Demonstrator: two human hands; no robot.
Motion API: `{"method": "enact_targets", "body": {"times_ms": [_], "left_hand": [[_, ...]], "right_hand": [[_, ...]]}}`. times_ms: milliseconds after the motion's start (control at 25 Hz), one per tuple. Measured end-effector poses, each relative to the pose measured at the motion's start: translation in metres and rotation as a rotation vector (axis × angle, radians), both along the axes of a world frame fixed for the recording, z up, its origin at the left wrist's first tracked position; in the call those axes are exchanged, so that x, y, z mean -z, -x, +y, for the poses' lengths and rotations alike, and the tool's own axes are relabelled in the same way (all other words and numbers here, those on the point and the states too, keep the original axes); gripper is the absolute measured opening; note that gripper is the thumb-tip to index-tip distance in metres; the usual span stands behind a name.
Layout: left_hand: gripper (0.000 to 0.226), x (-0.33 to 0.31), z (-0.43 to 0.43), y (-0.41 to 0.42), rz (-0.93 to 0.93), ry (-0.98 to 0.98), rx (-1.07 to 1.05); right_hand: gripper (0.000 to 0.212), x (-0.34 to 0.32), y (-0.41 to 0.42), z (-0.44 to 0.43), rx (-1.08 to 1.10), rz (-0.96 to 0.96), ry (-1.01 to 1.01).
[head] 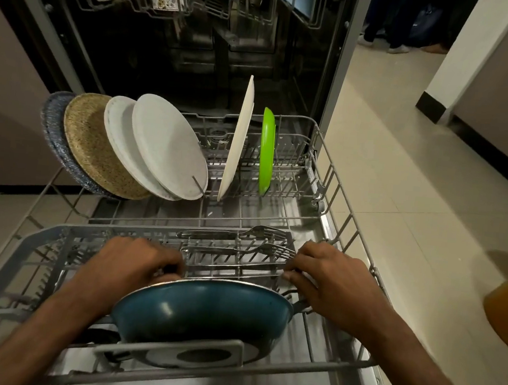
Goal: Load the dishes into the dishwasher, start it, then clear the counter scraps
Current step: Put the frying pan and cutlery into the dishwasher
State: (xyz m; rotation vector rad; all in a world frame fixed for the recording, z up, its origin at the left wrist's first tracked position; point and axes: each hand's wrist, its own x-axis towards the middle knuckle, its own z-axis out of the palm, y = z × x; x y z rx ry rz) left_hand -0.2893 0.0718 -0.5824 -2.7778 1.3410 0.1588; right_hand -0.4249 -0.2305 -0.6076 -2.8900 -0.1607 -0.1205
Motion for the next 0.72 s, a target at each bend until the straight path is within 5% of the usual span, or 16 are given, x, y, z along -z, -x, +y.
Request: {"method": "enact_targets", "body": {"times_ms": [200, 400, 600, 720], "left_hand": [[0.038, -0.005, 0.007, 0.004, -0.063, 0.205, -0.043], [0.043, -0.006, 0.015, 0.020, -0.248, 0.440, -0.160], [0.019, -0.008, 0.024, 0.047, -0.335, 0.642, -0.277], [0.037, 0.009, 0.041, 0.081, -0.253, 0.838, -0.457]], "right_hand": [[0.041, -0.008, 0.005, 0.009, 0.053, -0.126, -0.006], [0.033, -0.012, 0.011, 0.033, 0.158, -0.449, -0.060], [0.037, -0.021, 0.019, 0.076, 0.234, -0.593, -0.218], [0.039, -0.004, 0.041, 0.096, 0.228, -0.681, -0.294]]}}
